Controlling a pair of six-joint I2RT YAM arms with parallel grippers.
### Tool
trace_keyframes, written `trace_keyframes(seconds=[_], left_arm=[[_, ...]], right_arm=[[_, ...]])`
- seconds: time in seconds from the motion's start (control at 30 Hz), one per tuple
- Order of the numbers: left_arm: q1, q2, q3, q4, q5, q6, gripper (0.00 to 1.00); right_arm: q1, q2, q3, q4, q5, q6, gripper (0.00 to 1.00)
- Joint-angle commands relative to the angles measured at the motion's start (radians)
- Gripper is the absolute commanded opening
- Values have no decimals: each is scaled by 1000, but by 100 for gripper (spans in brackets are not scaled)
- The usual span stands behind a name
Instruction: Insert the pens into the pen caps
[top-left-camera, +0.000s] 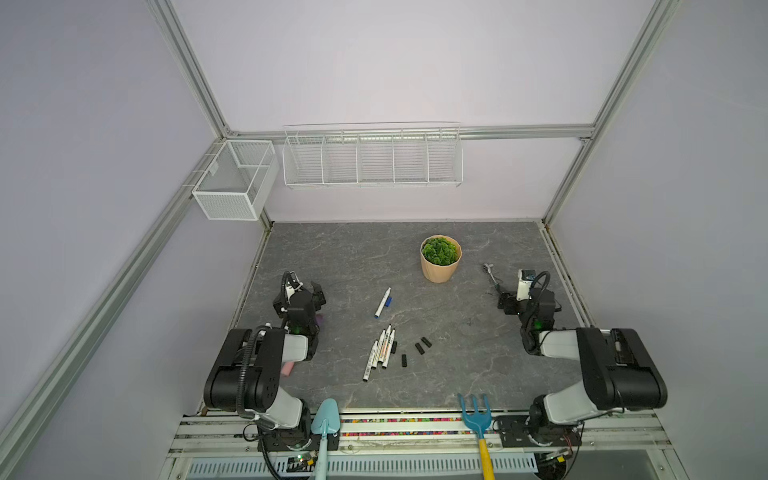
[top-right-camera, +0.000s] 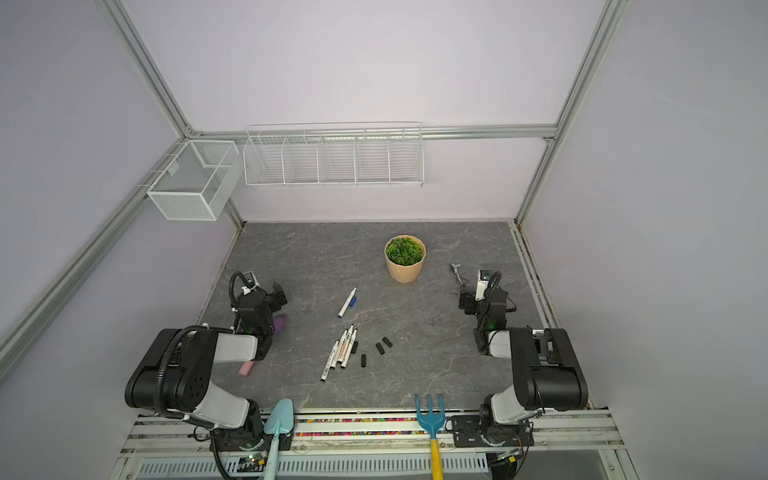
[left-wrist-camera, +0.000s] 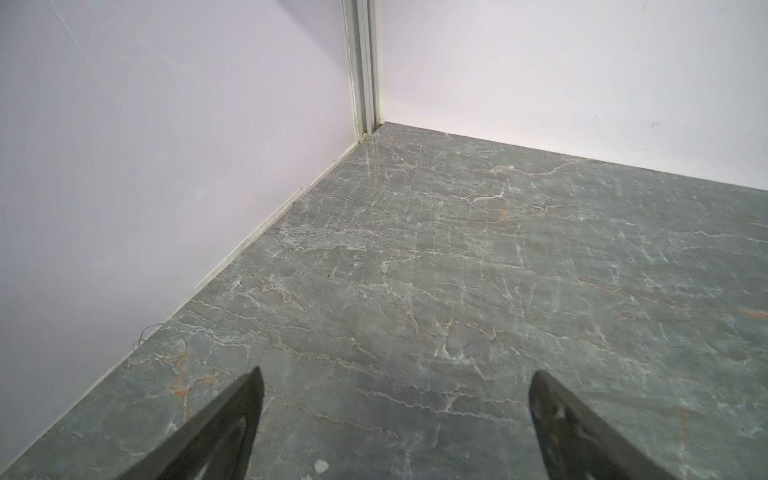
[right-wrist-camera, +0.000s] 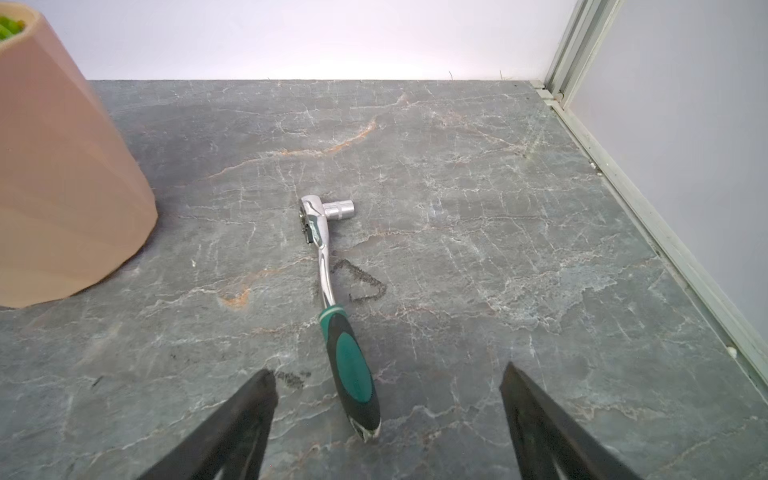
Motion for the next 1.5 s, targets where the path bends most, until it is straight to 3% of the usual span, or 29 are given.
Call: trace_keyframes(seconds=[0.0,1.4,1.47], left_arm=[[9,10,26,50,-21,24,99],[7,12,27,50,-23,26,99],[2,-5,43,23,34,59,99]], right_arm=[[-9,13,15,49,-17,-25,88],[0,11,20,40,-4,-32,88],[1,3,27,39,-1,-31,88]])
